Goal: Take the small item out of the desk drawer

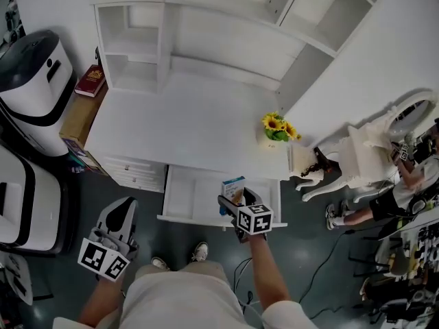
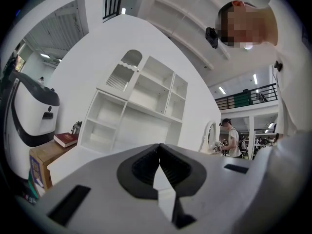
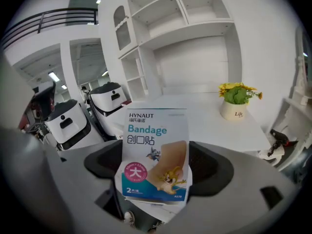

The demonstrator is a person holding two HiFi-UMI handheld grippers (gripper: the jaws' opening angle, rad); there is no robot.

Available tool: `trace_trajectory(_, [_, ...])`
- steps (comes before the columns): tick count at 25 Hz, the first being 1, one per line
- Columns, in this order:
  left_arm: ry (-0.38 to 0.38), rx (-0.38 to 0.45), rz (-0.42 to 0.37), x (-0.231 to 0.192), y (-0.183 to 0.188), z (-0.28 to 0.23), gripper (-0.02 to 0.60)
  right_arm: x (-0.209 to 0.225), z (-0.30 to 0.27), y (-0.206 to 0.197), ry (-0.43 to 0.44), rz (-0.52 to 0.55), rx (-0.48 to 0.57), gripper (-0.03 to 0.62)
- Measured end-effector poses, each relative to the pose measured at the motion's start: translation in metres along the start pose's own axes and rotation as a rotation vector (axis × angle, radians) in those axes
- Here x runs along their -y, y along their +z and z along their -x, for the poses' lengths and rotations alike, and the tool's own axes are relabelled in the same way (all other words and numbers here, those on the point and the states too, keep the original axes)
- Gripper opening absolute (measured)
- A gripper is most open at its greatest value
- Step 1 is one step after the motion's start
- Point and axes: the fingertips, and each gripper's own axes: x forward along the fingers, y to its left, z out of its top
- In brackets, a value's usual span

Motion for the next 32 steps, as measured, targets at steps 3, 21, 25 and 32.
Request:
trace_trajectory(3, [0.000, 0.022, -0.013, -0.001, 0.009, -0.002, 0.017, 0.004, 0.013, 0.010, -0.028, -0.071, 0.067, 0.430])
trace_trajectory(21, [0.031, 0.108, -0.120, 0.009, 0.054, -0.020, 0.017, 0.049, 0.107, 0.106, -0.123, -0.176, 0.435, 0.430])
trace_trajectory(25, [0.044, 0.126, -0.133, 0.010, 0.064, -0.024, 0.017, 0.048, 0.129, 0.130, -0.116, -0.147, 0.503, 0.430])
trace_trajectory(32, [0.045, 0.160, -0.155, 0.015, 0.082, -0.029, 0.017, 0.047, 0.168, 0.164, -0.113, -0.104, 0.608, 0.430])
